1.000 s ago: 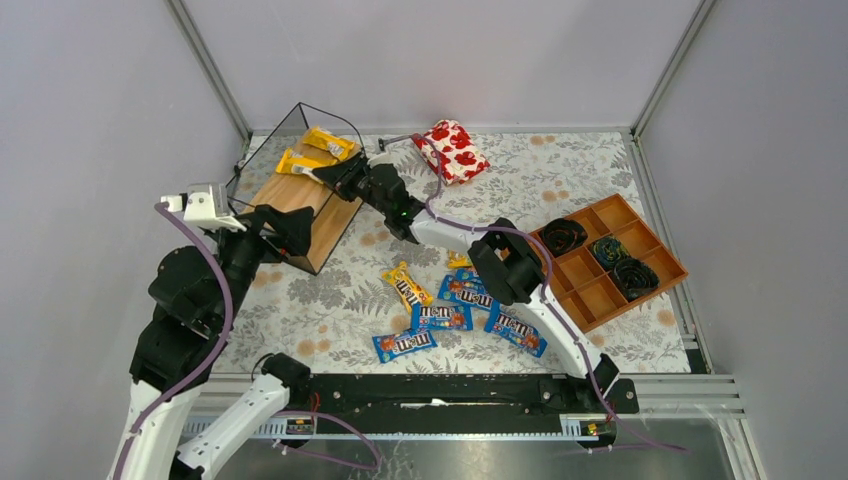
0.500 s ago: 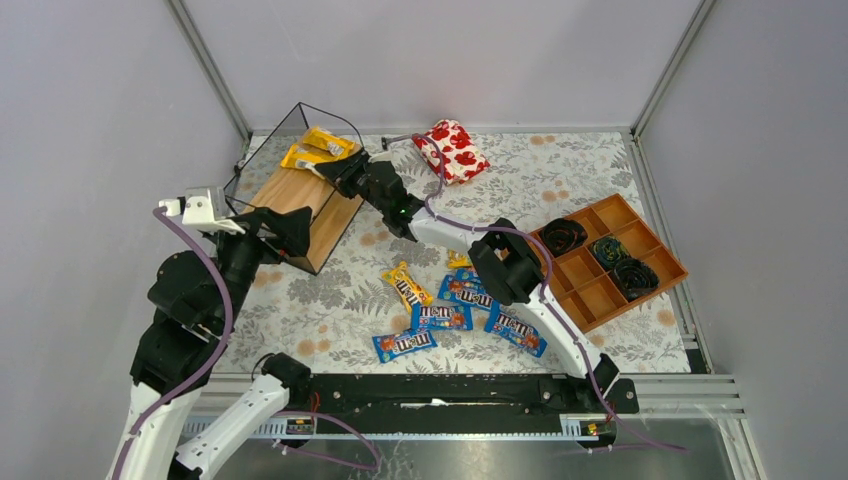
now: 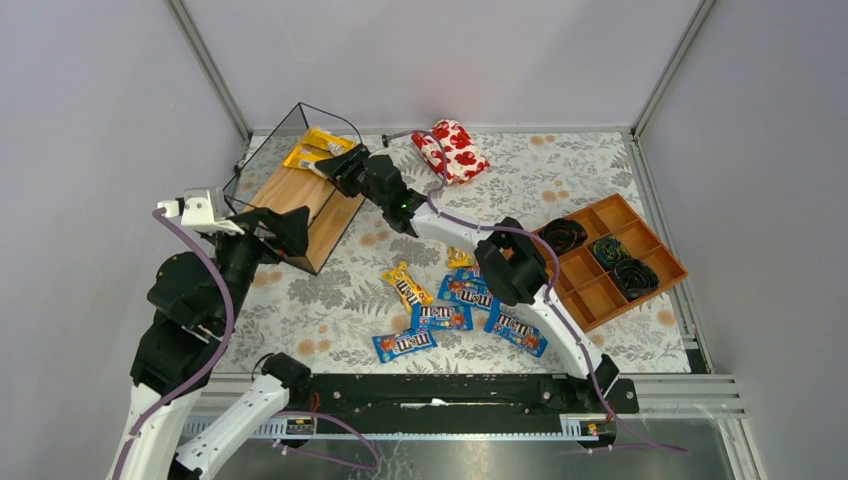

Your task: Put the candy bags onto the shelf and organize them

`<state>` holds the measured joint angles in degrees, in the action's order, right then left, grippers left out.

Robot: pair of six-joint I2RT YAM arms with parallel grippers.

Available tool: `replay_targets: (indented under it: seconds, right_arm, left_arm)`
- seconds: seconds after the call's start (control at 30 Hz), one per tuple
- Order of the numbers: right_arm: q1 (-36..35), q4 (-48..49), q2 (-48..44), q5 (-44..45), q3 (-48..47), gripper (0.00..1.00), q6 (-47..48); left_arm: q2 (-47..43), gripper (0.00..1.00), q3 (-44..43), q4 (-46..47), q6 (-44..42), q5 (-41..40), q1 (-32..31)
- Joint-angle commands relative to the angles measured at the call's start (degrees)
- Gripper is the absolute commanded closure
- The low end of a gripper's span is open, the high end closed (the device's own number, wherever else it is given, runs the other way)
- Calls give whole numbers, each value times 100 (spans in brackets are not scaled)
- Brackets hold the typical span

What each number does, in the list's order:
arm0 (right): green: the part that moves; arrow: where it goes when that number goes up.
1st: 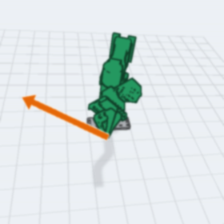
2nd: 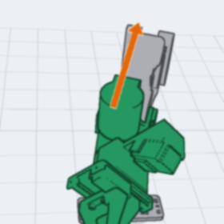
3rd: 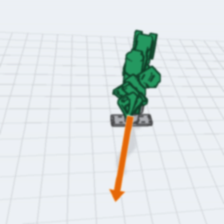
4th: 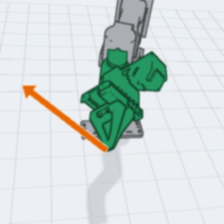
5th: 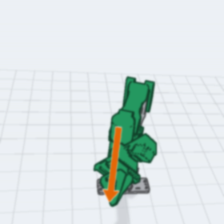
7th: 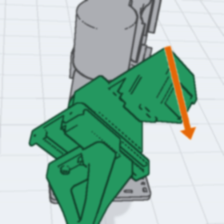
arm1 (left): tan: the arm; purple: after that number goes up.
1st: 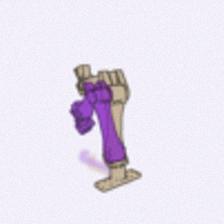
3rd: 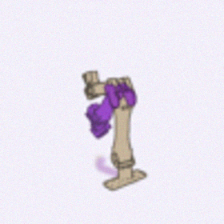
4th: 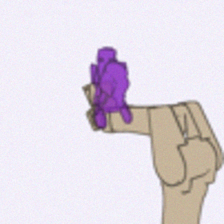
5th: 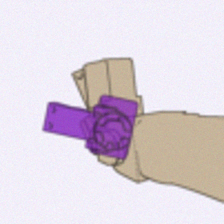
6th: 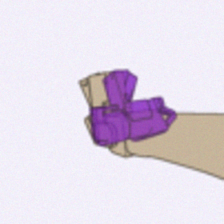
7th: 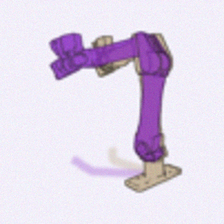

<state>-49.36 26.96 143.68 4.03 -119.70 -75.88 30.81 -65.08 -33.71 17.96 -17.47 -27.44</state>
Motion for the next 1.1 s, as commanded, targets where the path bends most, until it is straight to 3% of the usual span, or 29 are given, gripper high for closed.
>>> replay_targets:
  seconds: [0.0, 0.2, 0.53, 0.7, 0.83, 0.97, 1.07]
  right_arm:
    - [-30, -676, -410, 56, 217, 49, 212]
    - [-23, -878, -859, -36, 687, 30, 334]
    - [71, -858, -1591, -656, 1736, 20, 916]
    - [111, -1026, -2944, -1146, 3495, 9, 2729]
    - [116, -2139, -4096, -1242, 4755, 5, 4176]
    - [116, -2925, -5598, -1210, 6325, 0, 4860]
    - [117, -3535, -6530, -966, 6977, 0, 5057]
  left_arm:
    - [-49, 1, -29, 236, -168, -170, -20]
    - [-57, 1, -39, 238, -154, -119, -24]
    - [-40, 1, -61, 237, -97, 57, -24]
    - [-74, 1, 92, 283, -27, 255, -22]
    - [-65, 1, 480, 447, 177, 567, -24]
    - [68, 1, 1093, 577, 523, 1197, -24]
    - [283, 1, 1642, 659, 797, 2008, -24]
